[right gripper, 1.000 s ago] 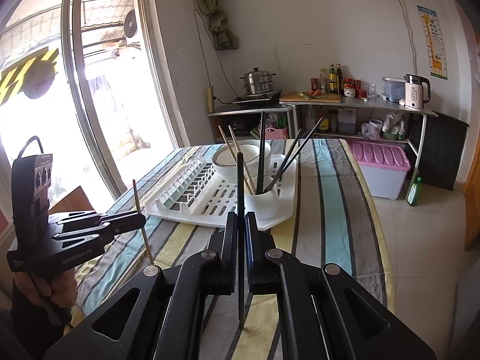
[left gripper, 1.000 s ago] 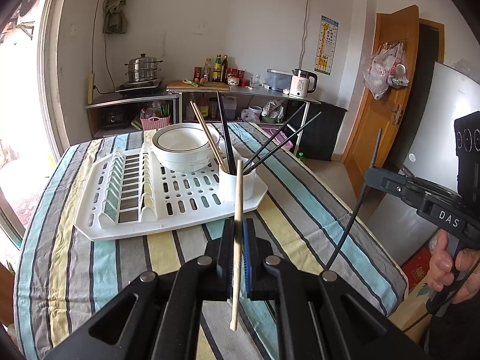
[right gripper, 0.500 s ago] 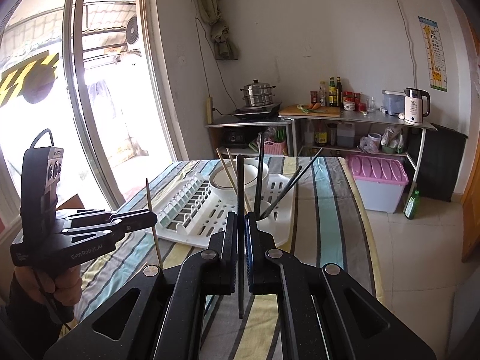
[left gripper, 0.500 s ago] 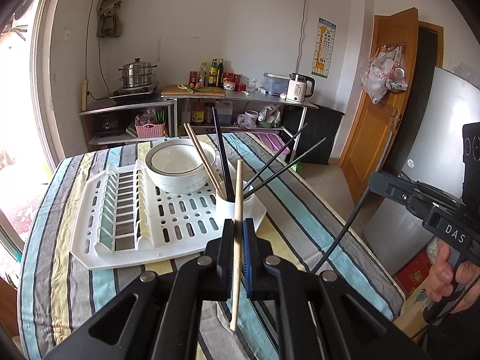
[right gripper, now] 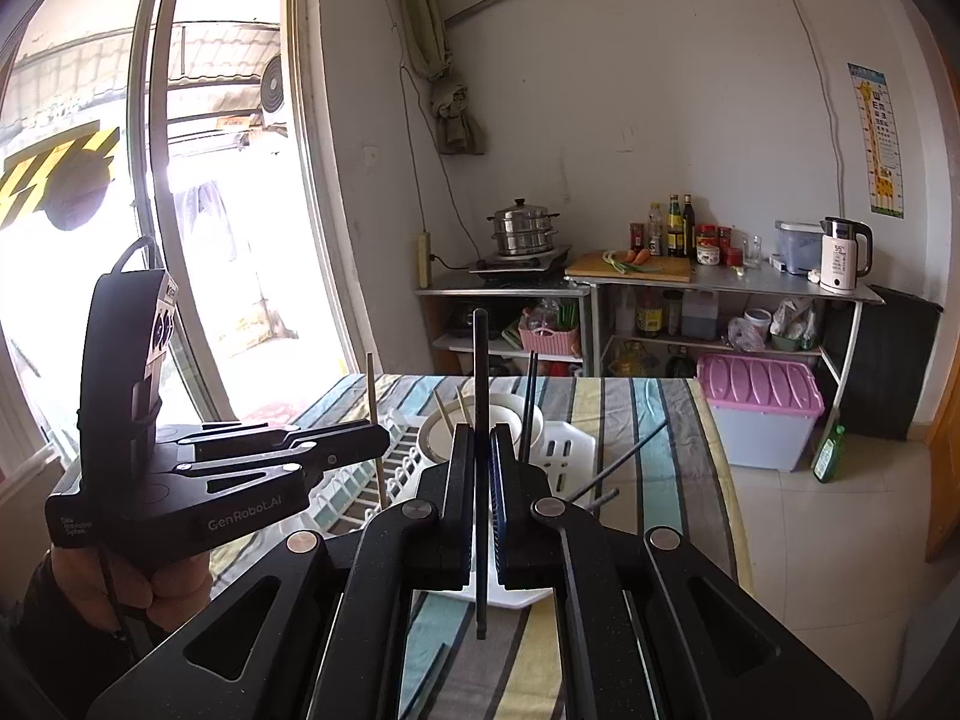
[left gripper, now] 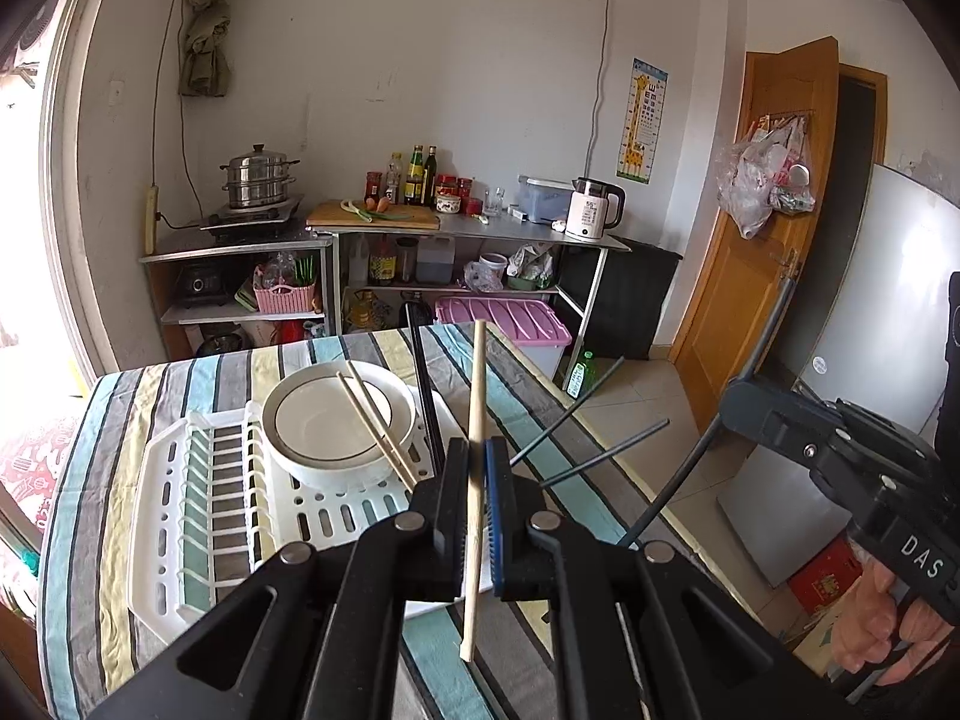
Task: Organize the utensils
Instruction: 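Lower the wooden and black chopsticks into the white cup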
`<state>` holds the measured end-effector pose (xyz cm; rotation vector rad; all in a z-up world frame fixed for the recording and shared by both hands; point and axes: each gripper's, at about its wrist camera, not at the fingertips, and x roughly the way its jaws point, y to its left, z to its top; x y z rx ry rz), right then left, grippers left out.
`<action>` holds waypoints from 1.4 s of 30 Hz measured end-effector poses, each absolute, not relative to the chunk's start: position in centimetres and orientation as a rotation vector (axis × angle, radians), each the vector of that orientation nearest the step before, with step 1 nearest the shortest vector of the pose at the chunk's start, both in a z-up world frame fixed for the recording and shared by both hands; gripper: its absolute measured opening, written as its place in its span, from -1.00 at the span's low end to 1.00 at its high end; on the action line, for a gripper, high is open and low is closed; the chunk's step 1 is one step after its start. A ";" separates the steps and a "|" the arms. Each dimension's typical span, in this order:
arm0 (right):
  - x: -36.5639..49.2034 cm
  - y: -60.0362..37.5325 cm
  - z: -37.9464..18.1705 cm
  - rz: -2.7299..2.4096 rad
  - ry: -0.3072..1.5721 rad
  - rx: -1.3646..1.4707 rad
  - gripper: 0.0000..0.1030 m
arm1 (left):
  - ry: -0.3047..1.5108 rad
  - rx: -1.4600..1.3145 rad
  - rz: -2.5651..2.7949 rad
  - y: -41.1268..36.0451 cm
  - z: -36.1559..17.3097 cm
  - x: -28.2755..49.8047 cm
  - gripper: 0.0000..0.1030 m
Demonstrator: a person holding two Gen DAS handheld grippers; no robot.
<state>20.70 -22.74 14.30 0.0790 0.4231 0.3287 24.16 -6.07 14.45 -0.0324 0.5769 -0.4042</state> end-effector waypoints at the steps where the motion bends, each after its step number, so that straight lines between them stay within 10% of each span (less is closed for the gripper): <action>1: 21.0 -22.6 14.6 0.330 0.418 0.078 -0.91 | 0.570 -0.035 -0.406 -6.2 14.8 24.6 -0.88; 42: 30.1 -22.9 9.5 0.275 0.541 0.122 -0.91 | 0.654 -0.105 -0.373 -6.8 8.3 34.1 -0.88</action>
